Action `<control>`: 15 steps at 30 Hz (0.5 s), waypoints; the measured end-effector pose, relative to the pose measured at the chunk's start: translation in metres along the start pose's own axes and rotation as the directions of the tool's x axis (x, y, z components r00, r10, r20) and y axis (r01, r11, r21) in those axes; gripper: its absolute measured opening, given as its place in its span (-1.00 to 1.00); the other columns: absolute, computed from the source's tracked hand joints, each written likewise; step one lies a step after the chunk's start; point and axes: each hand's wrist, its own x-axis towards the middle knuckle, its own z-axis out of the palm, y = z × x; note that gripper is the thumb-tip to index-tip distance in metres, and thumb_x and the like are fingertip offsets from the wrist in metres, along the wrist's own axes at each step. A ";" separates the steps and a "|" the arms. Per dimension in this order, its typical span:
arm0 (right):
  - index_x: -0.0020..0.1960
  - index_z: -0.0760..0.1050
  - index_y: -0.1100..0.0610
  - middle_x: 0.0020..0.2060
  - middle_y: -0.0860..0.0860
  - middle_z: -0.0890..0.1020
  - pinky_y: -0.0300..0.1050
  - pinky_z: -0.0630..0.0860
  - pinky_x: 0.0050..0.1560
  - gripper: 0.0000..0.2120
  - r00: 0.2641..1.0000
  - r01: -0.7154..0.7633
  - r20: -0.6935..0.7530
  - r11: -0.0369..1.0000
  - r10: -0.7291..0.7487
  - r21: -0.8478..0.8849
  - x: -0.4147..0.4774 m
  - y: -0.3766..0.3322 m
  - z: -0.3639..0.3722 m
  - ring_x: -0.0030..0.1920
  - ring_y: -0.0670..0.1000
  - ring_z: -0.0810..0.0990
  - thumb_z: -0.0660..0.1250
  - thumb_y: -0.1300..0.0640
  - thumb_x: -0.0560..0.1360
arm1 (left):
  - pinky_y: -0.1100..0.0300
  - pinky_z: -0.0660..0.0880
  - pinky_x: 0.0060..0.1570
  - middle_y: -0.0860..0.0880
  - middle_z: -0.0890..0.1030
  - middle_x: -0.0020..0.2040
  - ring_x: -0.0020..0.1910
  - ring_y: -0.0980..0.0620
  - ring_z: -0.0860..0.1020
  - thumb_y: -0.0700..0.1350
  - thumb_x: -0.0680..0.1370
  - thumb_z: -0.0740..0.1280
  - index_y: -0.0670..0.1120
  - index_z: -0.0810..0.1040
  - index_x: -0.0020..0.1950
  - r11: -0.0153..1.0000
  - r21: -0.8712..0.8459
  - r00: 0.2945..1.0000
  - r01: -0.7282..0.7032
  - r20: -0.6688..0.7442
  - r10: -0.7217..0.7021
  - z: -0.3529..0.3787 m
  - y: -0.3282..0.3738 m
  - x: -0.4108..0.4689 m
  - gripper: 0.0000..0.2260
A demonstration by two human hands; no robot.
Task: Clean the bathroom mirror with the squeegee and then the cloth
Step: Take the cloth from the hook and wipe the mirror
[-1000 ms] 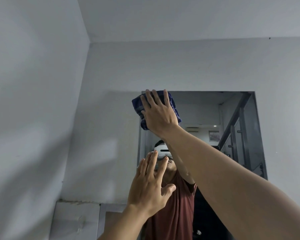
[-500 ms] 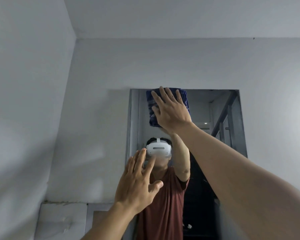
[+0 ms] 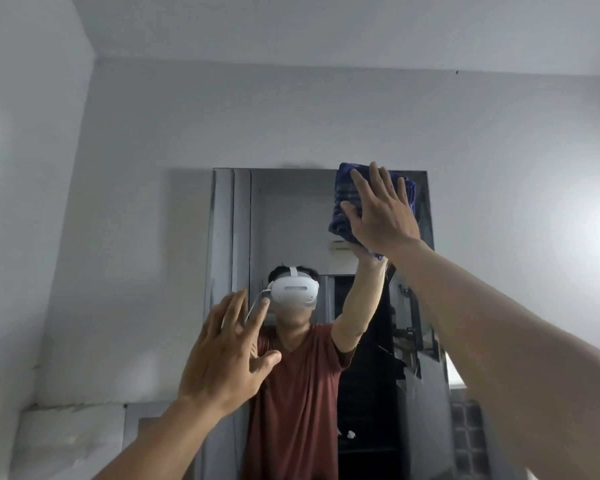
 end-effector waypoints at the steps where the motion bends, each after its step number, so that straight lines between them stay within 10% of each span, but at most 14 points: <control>1: 0.64 0.04 0.04 0.63 0.17 0.04 0.19 -0.15 0.60 -0.38 1.000 -0.026 0.000 1.000 0.026 0.009 0.000 0.007 -0.002 0.63 0.16 -0.04 0.04 -0.18 0.65 | -0.12 0.35 0.46 -0.17 0.18 0.60 0.58 -0.18 0.16 0.36 0.47 0.33 0.08 0.14 0.63 1.000 0.004 1.000 0.001 0.004 -0.001 0.000 0.000 0.000 -0.18; 15: 0.62 0.10 0.10 0.60 0.22 0.14 0.24 0.00 0.58 -0.42 0.967 -0.248 -0.061 0.969 0.248 0.007 -0.067 0.042 0.005 0.60 0.22 0.09 0.06 -0.10 0.67 | -0.10 0.26 0.49 -0.19 0.19 0.60 0.58 -0.18 0.16 0.35 0.52 0.24 0.04 0.17 0.62 0.999 0.040 1.000 -0.007 -0.009 0.008 -0.004 0.004 0.000 -0.25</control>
